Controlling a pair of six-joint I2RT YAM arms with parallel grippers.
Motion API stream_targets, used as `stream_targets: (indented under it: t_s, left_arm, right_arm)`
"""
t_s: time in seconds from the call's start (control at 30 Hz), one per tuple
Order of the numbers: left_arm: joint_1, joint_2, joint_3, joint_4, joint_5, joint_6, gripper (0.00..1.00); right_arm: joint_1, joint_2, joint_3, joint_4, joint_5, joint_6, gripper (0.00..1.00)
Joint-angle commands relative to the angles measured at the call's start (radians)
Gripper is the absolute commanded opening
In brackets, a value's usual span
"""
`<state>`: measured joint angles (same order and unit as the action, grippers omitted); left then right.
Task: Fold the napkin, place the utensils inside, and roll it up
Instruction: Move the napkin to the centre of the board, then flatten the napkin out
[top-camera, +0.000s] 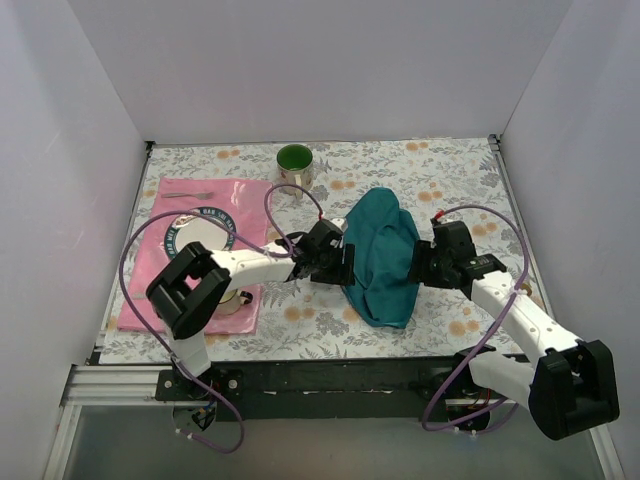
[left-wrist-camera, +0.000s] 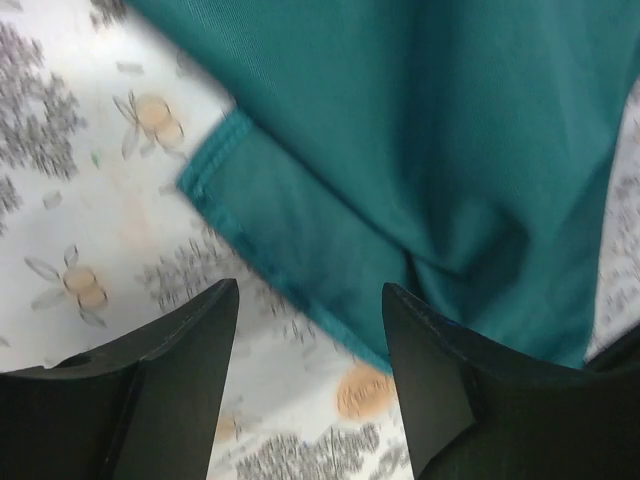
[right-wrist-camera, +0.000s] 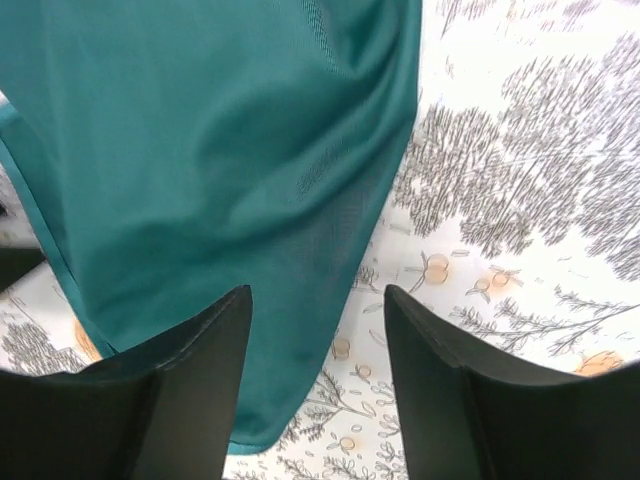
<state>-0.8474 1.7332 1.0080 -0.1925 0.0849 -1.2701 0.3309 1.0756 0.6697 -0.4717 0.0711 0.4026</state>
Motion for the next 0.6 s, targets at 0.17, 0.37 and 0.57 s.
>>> stream_targets:
  t_s: [0.17, 0.37, 0.57]
  left_arm:
    - [0.001, 0.127, 0.118, -0.078, -0.208, 0.005, 0.59]
    - [0.001, 0.180, 0.144, -0.088, -0.237, 0.012, 0.58]
    - [0.001, 0.247, 0.164, -0.078, -0.180, 0.012, 0.39]
  right_arm:
    - [0.028, -0.019, -0.122, 0.016, -0.103, 0.042, 0.56]
    - [0.125, 0.043, -0.157, 0.056, -0.129, 0.107, 0.55]
    - [0.214, 0.038, -0.225, 0.103, -0.133, 0.192, 0.53]
